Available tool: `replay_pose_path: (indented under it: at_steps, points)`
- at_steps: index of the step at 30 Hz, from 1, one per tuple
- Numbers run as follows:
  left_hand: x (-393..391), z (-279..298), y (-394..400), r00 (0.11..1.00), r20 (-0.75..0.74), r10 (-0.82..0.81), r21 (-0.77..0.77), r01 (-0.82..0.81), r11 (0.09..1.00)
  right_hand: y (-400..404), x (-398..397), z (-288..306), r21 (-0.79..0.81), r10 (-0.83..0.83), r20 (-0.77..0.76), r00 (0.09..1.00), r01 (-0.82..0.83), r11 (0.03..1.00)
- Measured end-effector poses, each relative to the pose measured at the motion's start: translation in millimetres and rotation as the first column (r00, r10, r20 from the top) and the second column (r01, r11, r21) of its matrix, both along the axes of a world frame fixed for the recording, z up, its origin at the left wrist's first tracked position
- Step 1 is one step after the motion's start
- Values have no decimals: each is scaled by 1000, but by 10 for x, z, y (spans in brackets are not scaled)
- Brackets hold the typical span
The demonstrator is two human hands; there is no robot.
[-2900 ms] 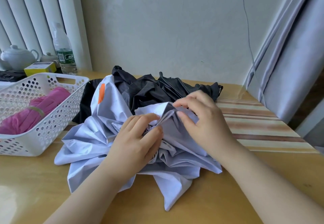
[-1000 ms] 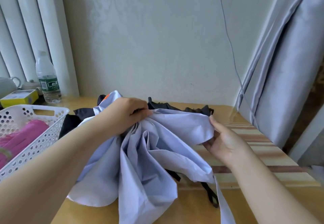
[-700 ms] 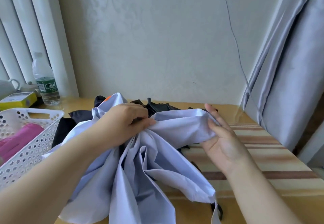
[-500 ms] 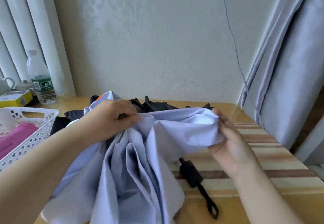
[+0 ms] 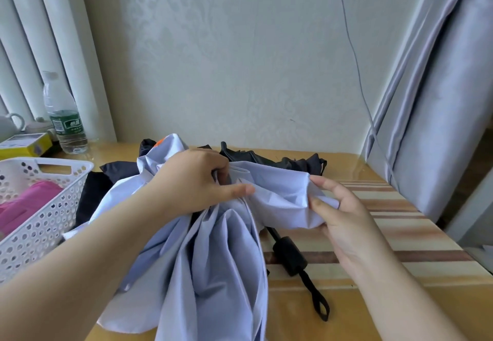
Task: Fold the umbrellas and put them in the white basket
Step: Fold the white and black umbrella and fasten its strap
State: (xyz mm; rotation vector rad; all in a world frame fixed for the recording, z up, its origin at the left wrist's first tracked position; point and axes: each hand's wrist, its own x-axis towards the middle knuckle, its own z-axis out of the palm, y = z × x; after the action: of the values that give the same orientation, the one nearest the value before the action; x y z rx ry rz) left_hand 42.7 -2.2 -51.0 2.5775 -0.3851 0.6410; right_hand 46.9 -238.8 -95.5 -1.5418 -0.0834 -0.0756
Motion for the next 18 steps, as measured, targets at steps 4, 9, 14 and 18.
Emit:
replay_pose_path:
  at_steps: [4, 9, 14, 18]
  points:
    - [-7, 27, -91, 1000, -5, 20, 67, -20, 998, -46, 38, -1, 171, 32, -69, 997, -19, 985]
    - [-41, 43, -101, 994, -81, -72, 1, 72, 997, -148, 107, 9, 493, 76, -227, 971, 47, 869]
    - [-4, 52, -93, 987, -132, -93, -78, 83, 994, -134, 130, 44, 678, -9, -123, 992, 90, 730]
    - [0, 37, -56, 992, -124, -36, -120, 21, 992, -130, 178, -49, 614, -4, -126, 992, 81, 785]
